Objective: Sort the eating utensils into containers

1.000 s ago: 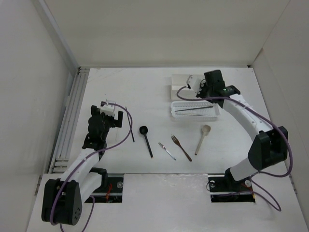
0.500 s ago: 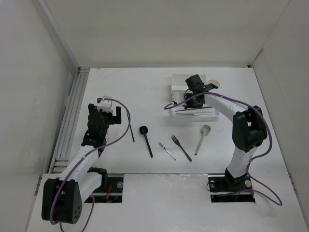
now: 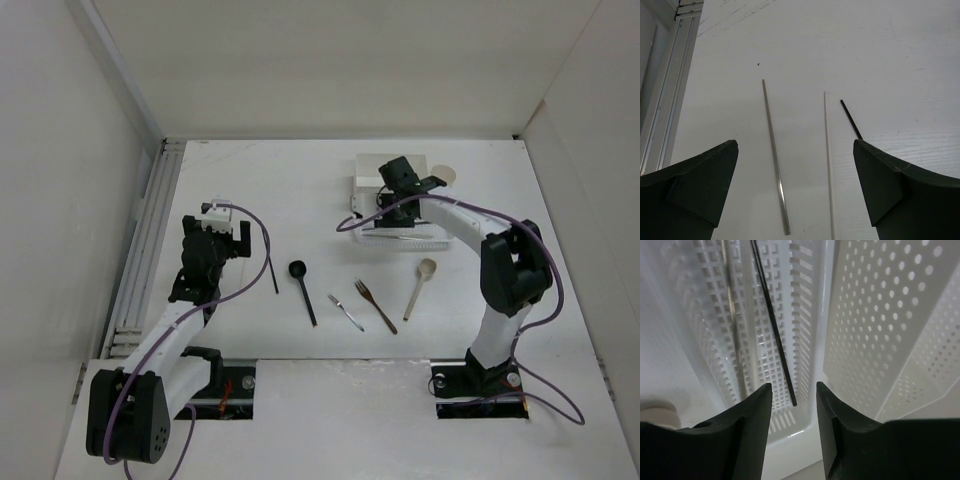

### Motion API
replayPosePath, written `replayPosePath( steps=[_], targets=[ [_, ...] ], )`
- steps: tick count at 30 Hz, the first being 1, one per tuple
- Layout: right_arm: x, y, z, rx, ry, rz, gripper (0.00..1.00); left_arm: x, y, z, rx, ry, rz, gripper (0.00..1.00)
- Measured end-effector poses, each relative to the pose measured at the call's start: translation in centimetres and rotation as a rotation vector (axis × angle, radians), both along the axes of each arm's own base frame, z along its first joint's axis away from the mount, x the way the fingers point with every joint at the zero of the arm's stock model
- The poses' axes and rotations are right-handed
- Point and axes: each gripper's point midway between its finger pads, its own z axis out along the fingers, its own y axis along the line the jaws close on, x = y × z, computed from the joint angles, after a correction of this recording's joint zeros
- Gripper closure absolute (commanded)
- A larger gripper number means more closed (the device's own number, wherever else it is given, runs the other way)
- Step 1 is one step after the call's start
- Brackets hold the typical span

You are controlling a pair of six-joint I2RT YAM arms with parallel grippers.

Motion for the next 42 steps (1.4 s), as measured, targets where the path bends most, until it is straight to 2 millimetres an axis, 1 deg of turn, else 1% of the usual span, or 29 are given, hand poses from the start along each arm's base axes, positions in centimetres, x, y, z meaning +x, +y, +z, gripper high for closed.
replayPosePath(
  steps=[3,5,7,8,9,10,11,12,13,14,15,16,17,18,19,21,23,24,25,26,28,30,34,38,39,42],
  targets=[
    [0.6,-0.1,0.9,0.014,-0.059,-0.029,0.53,0.0,0.0,0.0,0.0,0.0,0.0,0.0],
    [0.9,-0.2,2.5,0.056,-0.129,-0.071,0.51,0.0,0.0,0.0,0.0,0.0,0.0,0.0],
    [1.4,-0.3,5.5,0.14,-0.239,-0.149,0.25,0.0,0.0,0.0,-0.003,0.001,0.0,0.0],
    [1.7,-0.5,7.2,0.193,-0.301,-0.212,0.17,0.0,0.0,0.0,-0.004,0.001,0.001,0.0],
    [2.0,-0.9,9.6,0.259,-0.379,-0.297,0.12,0.0,0.0,0.0,-0.006,0.002,0.001,0.0],
    [2.2,-1.4,12.0,0.347,-0.45,-0.393,0.1,0.0,-0.1,0.0,-0.008,0.002,0.001,0.0],
    [2.2,-1.9,14.3,0.461,-0.505,-0.506,0.04,0.0,-0.1,0.0,-0.011,0.001,0.002,0.01],
    [2.1,-2.7,16.5,0.588,-0.54,-0.627,0.02,0.0,-0.1,0.0,-0.014,0.001,0.001,0.01],
    [1.8,-3.6,18.1,0.689,-0.564,-0.726,0.04,0.0,-0.1,0.0,-0.017,0.0,0.0,0.01],
    [1.5,-4.4,19.1,0.776,-0.575,-0.814,0.05,0.1,-0.2,0.0,-0.02,-0.001,-0.001,0.01],
    [0.9,-5.4,19.7,0.853,-0.572,-0.913,0.06,0.1,-0.2,0.0,-0.024,-0.001,-0.001,0.01],
    [0.2,-6.2,19.5,0.907,-0.556,-1.009,0.1,0.1,-0.3,-0.1,-0.028,0.002,-0.002,0.01],
    [-1.0,-6.6,18.2,0.96,-0.499,-1.126,0.1,0.2,-0.3,-0.2,-0.03,0.004,-0.004,0.01],
    [-1.5,-6.5,17.2,0.966,-0.466,-1.167,0.12,0.2,-0.4,-0.2,-0.032,0.005,-0.005,0.01],
    [-2.5,-6.2,15.3,0.982,-0.399,-1.235,0.14,0.2,-0.4,-0.3,-0.035,0.006,-0.007,0.01],
    [-5.6,-5.7,9.8,0.936,-0.234,-1.376,0.16,0.4,-0.5,-0.3,-0.037,0.003,-0.009,0.01],
    [-9.9,-5.5,4.2,0.843,-0.074,-1.507,0.18,0.5,-0.6,-0.1,-0.039,-0.004,-0.012,0.01],
    [-12.2,-5.6,2.0,0.799,-0.008,-1.564,0.18,0.5,-0.7,0.0,-0.041,-0.01,-0.016,0.01],
    [-14.5,-5.8,0.3,0.752,0.05,-1.617,0.18,0.6,-0.7,0.2,-0.043,-0.018,-0.019,0.01],
    [-16.4,-5.9,-0.8,0.721,0.094,-1.662,0.18,0.7,-0.8,0.4,-0.044,-0.025,-0.022,0.01],
    [-18.7,-6.0,-1.8,0.698,0.14,-1.723,0.18,0.8,-0.9,0.7,-0.046,-0.039,-0.027,0.01],
    [-19.4,-5.7,-2.1,0.72,0.168,-1.759,0.18,0.9,-1.0,0.9,-0.049,-0.047,-0.035,0.01],
    [-19.6,-4.6,-3.3,0.744,0.225,-1.781,0.18,0.9,-1.1,1.1,-0.051,-0.054,-0.04,0.01],
    [-19.3,-4.0,-5.7,0.669,0.274,-1.801,0.2,0.9,-1.1,1.1,-0.052,-0.056,-0.042,0.01],
    [-19.2,-3.9,-6.3,0.651,0.281,-1.806,0.22,0.9,-1.1,1.1,-0.052,-0.057,-0.042,0.01],
    [-19.0,-3.9,-7.5,0.618,0.286,-1.803,0.36,0.9,-1.1,1.2,-0.052,-0.058,-0.042,0.01]
  ],
)
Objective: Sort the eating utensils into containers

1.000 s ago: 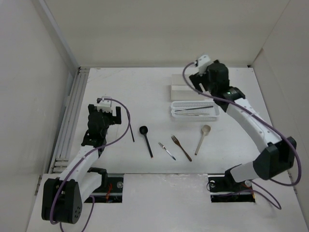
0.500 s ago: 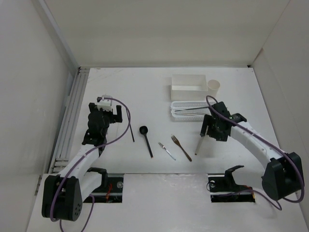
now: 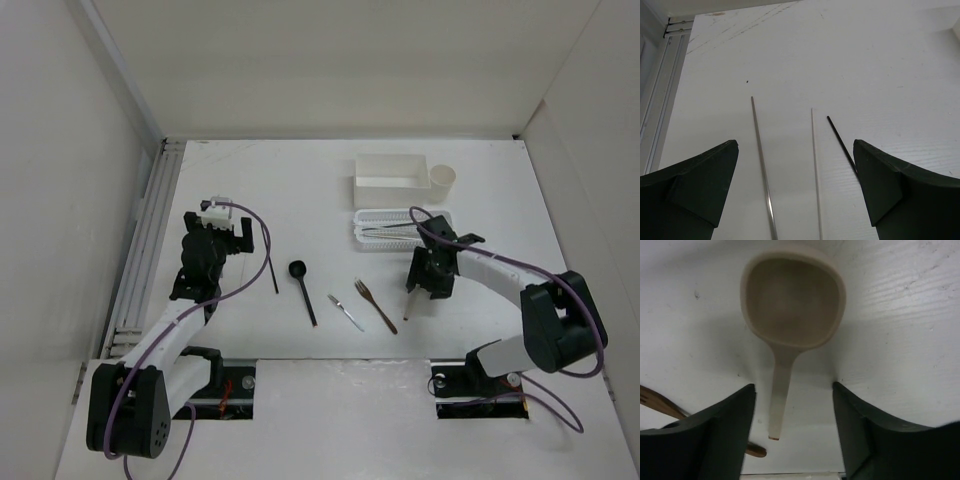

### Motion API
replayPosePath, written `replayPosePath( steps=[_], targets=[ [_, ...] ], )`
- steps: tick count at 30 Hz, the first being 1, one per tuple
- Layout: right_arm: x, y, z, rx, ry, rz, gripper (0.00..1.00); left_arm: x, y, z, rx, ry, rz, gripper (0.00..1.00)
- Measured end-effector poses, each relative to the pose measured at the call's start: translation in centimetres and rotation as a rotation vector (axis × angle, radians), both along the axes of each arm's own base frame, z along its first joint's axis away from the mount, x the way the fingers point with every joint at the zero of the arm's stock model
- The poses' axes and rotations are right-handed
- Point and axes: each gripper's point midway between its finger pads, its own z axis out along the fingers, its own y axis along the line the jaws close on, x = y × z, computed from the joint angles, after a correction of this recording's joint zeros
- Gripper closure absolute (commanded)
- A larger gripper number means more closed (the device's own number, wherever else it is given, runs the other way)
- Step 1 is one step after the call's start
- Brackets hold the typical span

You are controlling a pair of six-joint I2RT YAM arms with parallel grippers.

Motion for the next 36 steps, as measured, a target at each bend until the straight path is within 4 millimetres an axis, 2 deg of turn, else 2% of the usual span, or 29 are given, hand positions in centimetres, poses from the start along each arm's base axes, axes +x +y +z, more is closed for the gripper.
replayPosePath(
  steps=[1,2,4,5,7,10,13,15,17,20,21,22,24,26,28,30,33,36],
  targets=[
    [0.1,0.0,-0.1,-0.003,-0.001,0.005,0.43,0.0,0.0,0.0,0.0,0.0,0.0,0.01],
    [0.2,0.0,-0.1,-0.005,-0.003,0.009,0.58,0.0,0.0,0.0,0.0,0.0,-0.001,0.01],
    [0.6,0.1,-0.1,-0.003,-0.016,0.014,0.73,0.0,-0.1,0.0,-0.001,0.0,-0.004,0.01],
    [0.8,0.1,-0.2,-0.003,-0.021,0.017,0.88,0.0,-0.1,0.1,-0.001,-0.001,-0.004,0.01],
    [0.9,0.2,-0.2,-0.003,-0.024,0.018,1.0,0.0,-0.1,0.1,-0.002,-0.003,-0.006,0.01],
    [0.9,0.1,0.0,-0.002,-0.032,0.012,1.0,0.0,-0.1,0.2,-0.002,-0.005,-0.007,0.01],
    [0.9,-0.3,1.3,-0.013,-0.069,0.005,1.0,0.0,-0.1,0.2,-0.002,-0.005,-0.008,0.03],
    [1.3,-0.5,3.2,-0.032,-0.131,0.032,1.0,-0.1,-0.2,0.2,0.005,-0.006,-0.017,0.05],
    [2.3,-0.1,6.3,-0.063,-0.217,0.111,1.0,-0.1,-0.5,0.2,0.026,-0.008,-0.045,0.05],
    [6.1,1.8,13.6,-0.076,-0.441,0.256,1.0,-0.2,-1.4,0.2,0.077,-0.016,-0.123,0.05],
    [8.3,2.4,17.5,-0.103,-0.57,0.332,1.0,-0.3,-1.9,0.2,0.107,-0.022,-0.164,0.05],
    [9.0,2.5,18.7,-0.113,-0.608,0.353,1.0,-0.4,-2.3,0.2,0.131,-0.026,-0.2,0.05],
    [11.5,2.9,23.1,-0.177,-0.755,0.492,1.0,-0.8,-3.6,0.0,0.188,-0.033,-0.311,0.03],
    [14.1,3.1,26.1,-0.262,-0.863,0.618,1.0,-1.3,-5.0,-0.1,0.232,-0.04,-0.422,0.02],
    [16.7,2.9,27.5,-0.349,-0.909,0.73,0.97,-1.5,-5.9,0.2,0.246,-0.05,-0.487,0.01],
    [20.1,2.7,27.9,-0.408,-0.931,0.855,0.95,-1.7,-7.0,0.7,0.253,-0.065,-0.561,0.01],
    [25.5,2.2,26.8,-0.519,-0.921,1.051,0.95,-2.2,-8.3,1.2,0.241,-0.081,-0.646,0.01],
    [29.2,2.7,24.3,-0.6,-0.891,1.263,0.95,-2.6,-9.2,0.9,0.213,-0.067,-0.701,0.01]
  ],
)
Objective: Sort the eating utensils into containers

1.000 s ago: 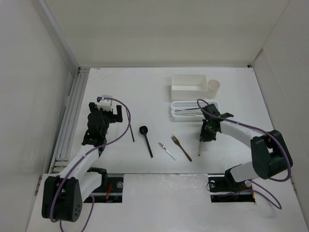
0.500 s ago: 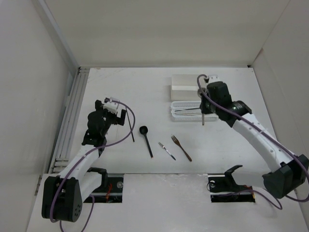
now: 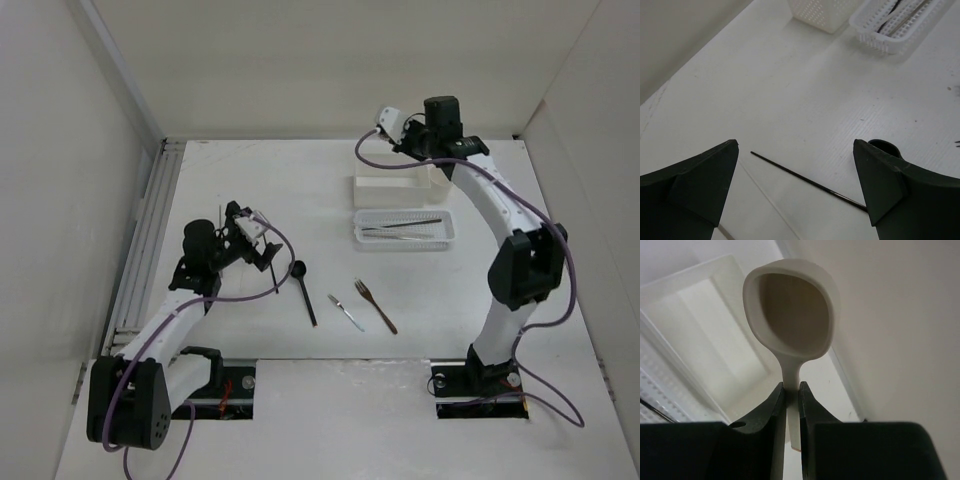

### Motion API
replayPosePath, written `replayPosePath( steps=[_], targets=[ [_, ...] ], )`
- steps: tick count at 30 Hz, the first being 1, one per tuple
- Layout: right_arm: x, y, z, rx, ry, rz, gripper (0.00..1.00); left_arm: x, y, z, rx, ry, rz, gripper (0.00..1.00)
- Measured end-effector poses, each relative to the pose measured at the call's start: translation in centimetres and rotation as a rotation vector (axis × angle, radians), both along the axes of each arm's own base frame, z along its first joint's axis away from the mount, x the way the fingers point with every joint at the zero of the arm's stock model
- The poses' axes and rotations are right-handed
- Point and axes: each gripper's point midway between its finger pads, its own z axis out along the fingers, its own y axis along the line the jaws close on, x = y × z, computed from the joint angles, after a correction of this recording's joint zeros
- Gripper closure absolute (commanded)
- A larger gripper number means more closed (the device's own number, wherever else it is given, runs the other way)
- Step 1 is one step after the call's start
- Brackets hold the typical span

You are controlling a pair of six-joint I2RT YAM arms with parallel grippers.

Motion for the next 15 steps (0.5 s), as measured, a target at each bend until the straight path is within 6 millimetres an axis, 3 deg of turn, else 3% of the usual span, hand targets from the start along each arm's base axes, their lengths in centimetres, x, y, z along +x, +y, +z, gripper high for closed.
replayPosePath(
  steps=[4,6,15],
  targets=[
    [2.8,1.8,-3.0,-0.155,0.026,0.202,0.95,-0.2,-0.3,-0.9,-0.007,0.054,-0.018,0.01],
    [3.2,2.5,-4.2,-0.193,0.034,0.282,0.95,-0.2,-0.3,-1.2,-0.004,0.076,-0.016,0.01],
    [1.4,3.5,-7.6,-0.258,0.123,0.442,0.95,0.8,0.0,-2.2,0.012,0.123,0.015,0.01]
  ],
)
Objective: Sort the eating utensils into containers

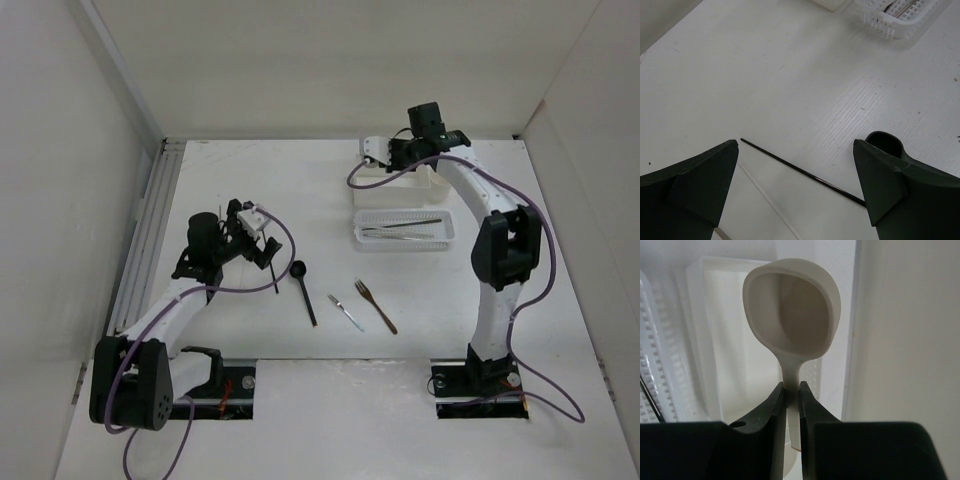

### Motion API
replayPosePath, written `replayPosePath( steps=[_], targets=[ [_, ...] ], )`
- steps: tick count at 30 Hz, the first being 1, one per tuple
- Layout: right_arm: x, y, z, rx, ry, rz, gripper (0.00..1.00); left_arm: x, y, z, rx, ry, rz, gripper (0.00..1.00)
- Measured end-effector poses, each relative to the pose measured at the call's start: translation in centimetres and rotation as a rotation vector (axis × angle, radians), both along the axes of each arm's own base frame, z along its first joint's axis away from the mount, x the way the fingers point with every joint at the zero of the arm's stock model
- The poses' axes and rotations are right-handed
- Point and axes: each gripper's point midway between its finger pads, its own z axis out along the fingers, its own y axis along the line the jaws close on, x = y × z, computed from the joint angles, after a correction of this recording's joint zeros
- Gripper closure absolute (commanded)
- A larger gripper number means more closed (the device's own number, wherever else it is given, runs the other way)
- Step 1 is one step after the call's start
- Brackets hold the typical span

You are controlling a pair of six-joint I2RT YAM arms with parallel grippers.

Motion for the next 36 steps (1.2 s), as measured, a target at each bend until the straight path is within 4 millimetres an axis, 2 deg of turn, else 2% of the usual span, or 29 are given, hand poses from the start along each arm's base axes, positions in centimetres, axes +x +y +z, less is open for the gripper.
replayPosePath(
  steps=[2,4,5,8,12,16,17,19,20,21,22,28,30,32,34,36],
  targets=[
    [-0.4,0.2,-0.8,-0.009,0.023,0.01,0.93,0.1,0.1,-0.2,0.003,0.005,0.005,0.01],
    [-0.9,0.4,-1.6,-0.016,0.045,0.017,0.79,0.1,0.1,-0.3,0.005,0.008,0.009,0.01],
    [-1.2,0.6,-2.1,-0.017,0.06,0.018,0.78,0.2,0.2,-0.3,0.005,0.008,0.011,0.01],
    [-1.4,0.6,-3.5,-0.022,0.088,0.007,0.77,0.2,0.3,-0.3,0.008,0.006,0.017,0.01],
    [-0.6,0.4,-4.9,-0.045,0.09,-0.018,0.77,0.3,0.4,-0.3,0.012,0.005,0.027,0.01],
    [0.1,-0.1,-5.1,-0.056,0.075,-0.048,0.77,0.4,0.5,-0.3,0.014,0.005,0.032,0.01],
    [0.2,-0.2,-5.0,-0.054,0.071,-0.055,0.73,0.4,0.5,-0.3,0.014,0.004,0.033,0.01],
    [0.7,-0.6,-4.8,-0.05,0.058,-0.076,0.6,0.4,0.6,-0.2,0.015,0.0,0.037,0.01],
    [0.8,-0.8,-4.7,-0.05,0.056,-0.085,0.52,0.4,0.6,-0.1,0.015,-0.004,0.038,0.01],
    [1.0,-1.1,-4.6,-0.05,0.05,-0.095,0.37,0.4,0.6,0.0,0.015,-0.007,0.039,0.01],
    [1.2,-1.3,-4.5,-0.05,0.042,-0.104,0.32,0.4,0.6,0.1,0.015,-0.011,0.041,0.01],
    [1.9,-2.1,-4.3,-0.056,0.005,-0.176,0.22,0.6,0.8,0.6,0.014,-0.027,0.05,0.01],
    [2.3,-1.7,-2.8,-0.017,-0.04,-0.239,0.21,0.6,0.8,0.7,0.008,-0.029,0.055,0.01],
    [2.4,-1.2,0.2,0.048,-0.122,-0.327,0.0,0.8,0.9,0.9,-0.002,-0.032,0.074,0.01],
    [1.3,-0.2,4.4,0.163,-0.193,-0.418,0.0,1.0,1.2,1.2,-0.019,-0.038,0.108,0.01],
    [-0.6,1.0,10.0,0.322,-0.266,-0.501,0.0,1.2,1.7,1.4,-0.043,-0.038,0.156,0.01]
  ],
)
